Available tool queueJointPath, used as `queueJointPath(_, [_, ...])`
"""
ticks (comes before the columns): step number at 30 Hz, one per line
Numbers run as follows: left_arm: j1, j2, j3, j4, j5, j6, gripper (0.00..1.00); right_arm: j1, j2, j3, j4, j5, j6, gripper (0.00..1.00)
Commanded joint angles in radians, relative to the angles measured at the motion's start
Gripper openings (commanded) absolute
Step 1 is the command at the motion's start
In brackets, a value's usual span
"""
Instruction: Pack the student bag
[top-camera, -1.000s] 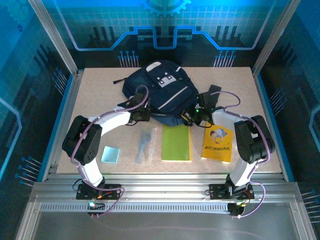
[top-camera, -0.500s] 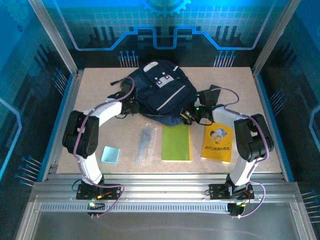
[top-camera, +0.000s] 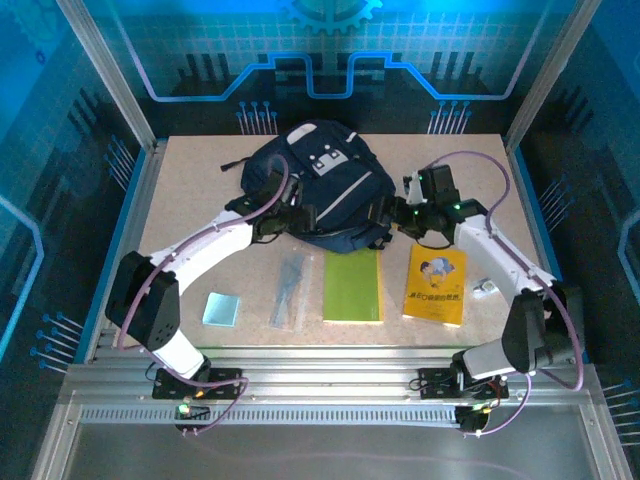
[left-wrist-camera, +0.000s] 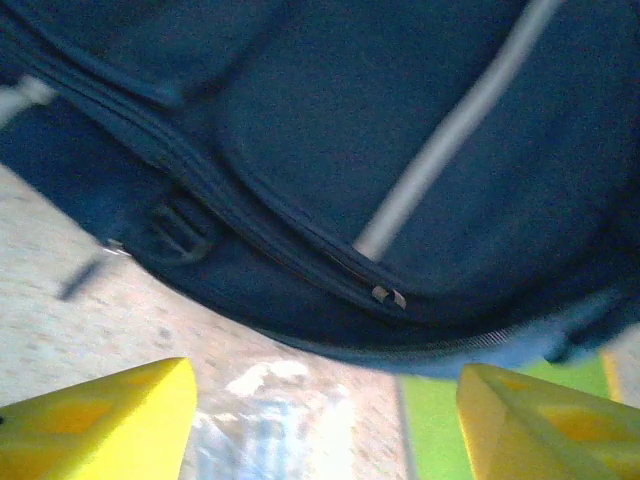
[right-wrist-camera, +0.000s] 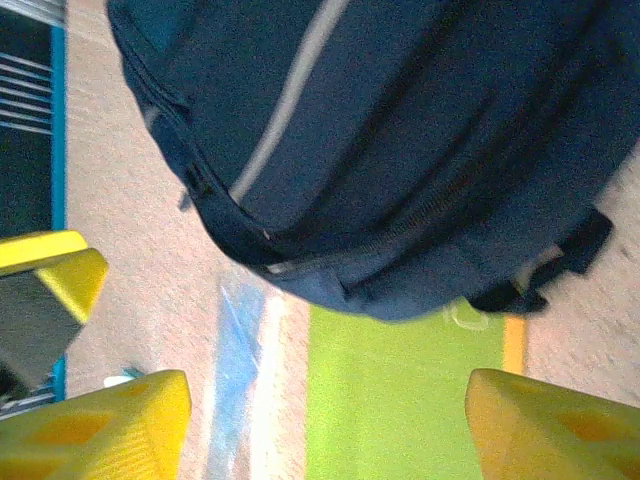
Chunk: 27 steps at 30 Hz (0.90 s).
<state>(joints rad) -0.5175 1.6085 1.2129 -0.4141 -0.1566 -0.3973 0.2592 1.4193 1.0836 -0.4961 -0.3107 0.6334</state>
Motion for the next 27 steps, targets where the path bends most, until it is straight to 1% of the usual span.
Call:
queueJointPath(1, [-0.039, -0.033, -0.064, 0.005, 0.157, -0.124, 0.63, -0.005, -0.020, -0.083, -0.149, 0.027, -0.057, 0.72])
queueJointPath(3, [-0.078, -0.027, -0.084, 0.010, 0.180, -0.153, 0.55, 0.009, -0.030, -0.138, -0.129, 0.004, -0.053, 0.69])
queueJointPath(6, [-0.141, -0.006, -0.094, -0.014, 0.186, -0.165, 0.49, 0.051, -0.051, -0.227, -0.059, -0.024, -0.020, 0.62])
queueJointPath(7, [-0.158, 0.005, -0.099, -0.019, 0.190, -0.164, 0.47, 0.066, -0.058, -0.256, -0.028, -0.025, -0.004, 0.58])
queueJointPath(10, [-0.196, 0.033, -0.113, -0.043, 0.189, -0.167, 0.38, 0.094, -0.066, -0.332, 0.054, -0.001, 0.040, 0.49])
queueJointPath(13, [-0.221, 0.059, -0.133, -0.042, 0.198, -0.173, 0.30, 0.109, -0.055, -0.391, 0.117, 0.022, 0.068, 0.46])
queueJointPath(16, [-0.241, 0.087, -0.148, -0.040, 0.192, -0.172, 0.28, 0.129, -0.036, -0.429, 0.166, 0.048, 0.087, 0.44])
queueJointPath(20, [-0.244, 0.125, -0.168, -0.025, 0.193, -0.179, 0.26, 0.172, 0.002, -0.441, 0.209, 0.074, 0.089, 0.43])
queueJointPath(23, [-0.245, 0.157, -0.171, -0.020, 0.201, -0.181, 0.26, 0.194, 0.040, -0.441, 0.233, 0.073, 0.095, 0.41])
queueJointPath(27, [-0.245, 0.192, -0.174, -0.019, 0.211, -0.186, 0.28, 0.196, 0.063, -0.437, 0.233, 0.070, 0.098, 0.41])
